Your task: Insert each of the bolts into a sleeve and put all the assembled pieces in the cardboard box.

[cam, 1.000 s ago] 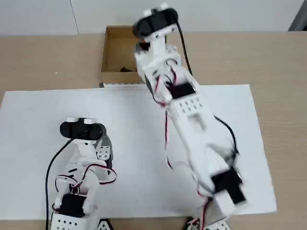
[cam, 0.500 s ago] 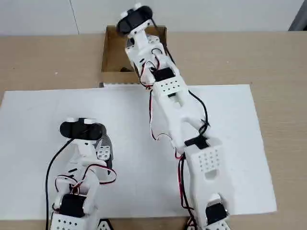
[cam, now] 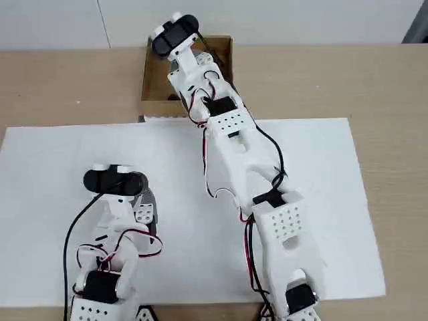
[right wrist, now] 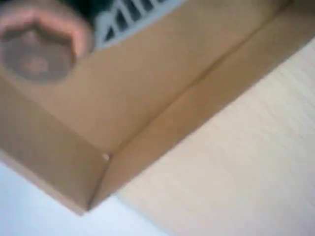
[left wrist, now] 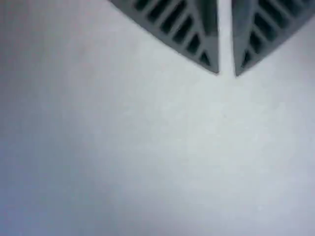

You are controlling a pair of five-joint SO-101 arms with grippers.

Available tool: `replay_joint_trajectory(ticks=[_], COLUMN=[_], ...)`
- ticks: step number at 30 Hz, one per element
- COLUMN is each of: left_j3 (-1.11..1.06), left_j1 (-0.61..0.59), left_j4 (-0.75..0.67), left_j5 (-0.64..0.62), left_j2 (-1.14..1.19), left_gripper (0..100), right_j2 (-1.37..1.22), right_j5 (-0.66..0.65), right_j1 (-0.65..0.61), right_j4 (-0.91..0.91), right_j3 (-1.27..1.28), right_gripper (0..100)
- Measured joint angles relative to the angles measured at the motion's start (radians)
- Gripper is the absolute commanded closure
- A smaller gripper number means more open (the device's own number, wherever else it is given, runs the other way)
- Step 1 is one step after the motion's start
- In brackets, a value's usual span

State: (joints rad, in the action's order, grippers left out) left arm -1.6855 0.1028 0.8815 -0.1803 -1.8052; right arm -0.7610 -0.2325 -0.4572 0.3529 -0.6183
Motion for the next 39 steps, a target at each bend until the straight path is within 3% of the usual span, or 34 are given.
replay_joint_trajectory(ticks=[17, 39], left_j3=[0.0, 0.0], left_j1=[0.0, 0.0], left_j4=[0.0, 0.0], left_j5=[0.0, 0.0], left_j2=[0.0, 0.0], left_gripper=[99, 99], right_j2=[0.02, 0.614], right_j5=[0.0, 0.034], right_j1=[-0.003, 0.014], right_j4=[0.017, 0.66], right_j3=[-0.011, -0.012], right_gripper=[99.1, 99.6])
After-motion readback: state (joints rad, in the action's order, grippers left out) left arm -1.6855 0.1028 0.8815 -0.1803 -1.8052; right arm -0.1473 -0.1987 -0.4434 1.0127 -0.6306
